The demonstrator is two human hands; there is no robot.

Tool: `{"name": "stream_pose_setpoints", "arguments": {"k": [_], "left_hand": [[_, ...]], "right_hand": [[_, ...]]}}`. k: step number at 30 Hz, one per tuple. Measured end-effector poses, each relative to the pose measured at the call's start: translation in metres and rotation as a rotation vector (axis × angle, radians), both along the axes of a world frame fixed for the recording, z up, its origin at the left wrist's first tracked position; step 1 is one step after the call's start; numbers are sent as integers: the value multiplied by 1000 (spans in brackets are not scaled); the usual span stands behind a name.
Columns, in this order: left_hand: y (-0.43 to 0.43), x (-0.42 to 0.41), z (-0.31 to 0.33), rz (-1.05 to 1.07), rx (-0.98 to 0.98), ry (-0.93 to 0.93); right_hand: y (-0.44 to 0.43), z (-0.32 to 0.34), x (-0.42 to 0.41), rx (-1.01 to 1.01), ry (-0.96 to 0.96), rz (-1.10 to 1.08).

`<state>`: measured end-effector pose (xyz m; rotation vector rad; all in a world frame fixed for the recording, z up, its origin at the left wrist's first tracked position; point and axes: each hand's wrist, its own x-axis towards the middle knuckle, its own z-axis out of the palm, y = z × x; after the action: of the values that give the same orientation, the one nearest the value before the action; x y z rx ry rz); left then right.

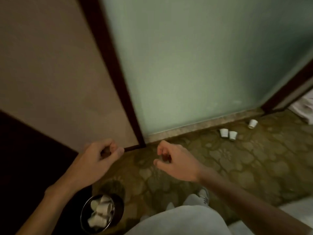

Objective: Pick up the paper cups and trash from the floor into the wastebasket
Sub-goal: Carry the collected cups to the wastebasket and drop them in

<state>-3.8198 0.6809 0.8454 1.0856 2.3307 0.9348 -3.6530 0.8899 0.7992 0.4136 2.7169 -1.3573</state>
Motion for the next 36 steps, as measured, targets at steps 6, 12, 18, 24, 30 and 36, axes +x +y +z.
{"name": "stream_pose_setpoints", "arguments": {"k": [6,12,18,24,30,36], "left_hand": [[192,60,-33,-235,-40,-95],[363,125,-69,-377,-162,-166],[487,158,-108,-427,-239,-184],[599,169,-162,-497,-375,-139],[731,164,-244,-619,-510,-71],[838,158,-322,-719,-639,-15]], "right_hand": [[138,-41,98,-123,-46,-300],[262,-69,179,-161,-117,-579],[353,-102,213,-257,-187,-745],[431,-143,213,-300,-300,-861],[533,-200,202,-390,-389,-967],[615,-273,192,-517,-511,-1019]]}}
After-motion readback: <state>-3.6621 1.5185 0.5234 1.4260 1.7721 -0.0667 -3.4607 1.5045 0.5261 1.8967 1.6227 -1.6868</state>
